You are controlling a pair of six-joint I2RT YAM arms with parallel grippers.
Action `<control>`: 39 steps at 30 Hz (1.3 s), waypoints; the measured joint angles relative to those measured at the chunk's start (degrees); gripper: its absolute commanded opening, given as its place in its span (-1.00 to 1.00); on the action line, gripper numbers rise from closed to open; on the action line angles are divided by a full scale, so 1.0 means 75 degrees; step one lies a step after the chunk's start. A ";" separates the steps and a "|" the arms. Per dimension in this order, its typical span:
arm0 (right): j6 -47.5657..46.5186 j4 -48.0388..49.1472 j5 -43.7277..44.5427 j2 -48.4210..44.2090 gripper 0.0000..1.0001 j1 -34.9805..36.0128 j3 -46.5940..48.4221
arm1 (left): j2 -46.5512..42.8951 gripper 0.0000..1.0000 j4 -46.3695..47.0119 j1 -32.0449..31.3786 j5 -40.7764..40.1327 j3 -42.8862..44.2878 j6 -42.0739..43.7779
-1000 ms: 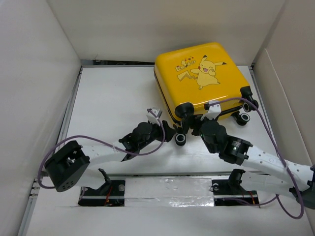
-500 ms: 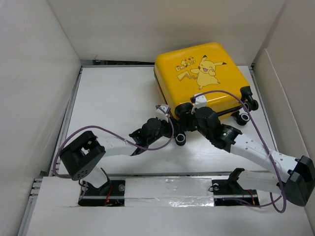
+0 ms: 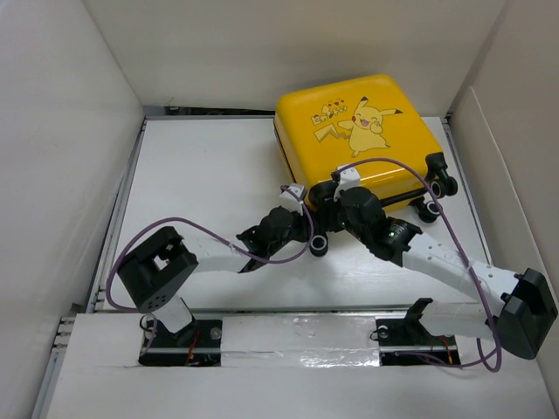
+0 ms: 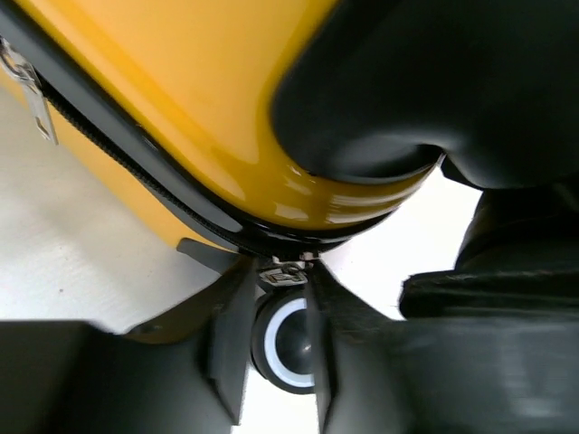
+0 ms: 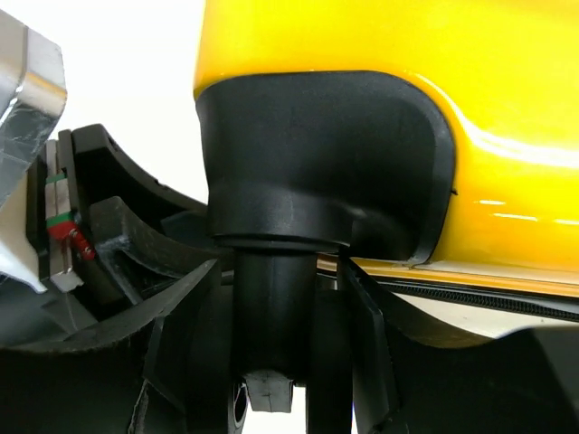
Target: Pack the luggage
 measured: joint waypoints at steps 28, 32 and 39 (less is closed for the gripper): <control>-0.0204 0.0490 -0.0356 -0.0647 -1.00 -0.0192 -0.0641 | -0.0912 -1.00 -0.0315 0.1090 0.0064 -0.0361 0.0793; -0.0248 0.0635 -0.0414 -0.0714 -1.00 -0.0009 -0.0734 | -0.0571 -1.00 -0.0306 0.1853 0.0994 -0.0058 0.0527; -0.0460 0.0781 0.0085 -0.0717 -1.00 0.0405 -0.0737 | -0.0221 -0.16 -0.0414 0.2634 0.2130 0.0248 -0.0248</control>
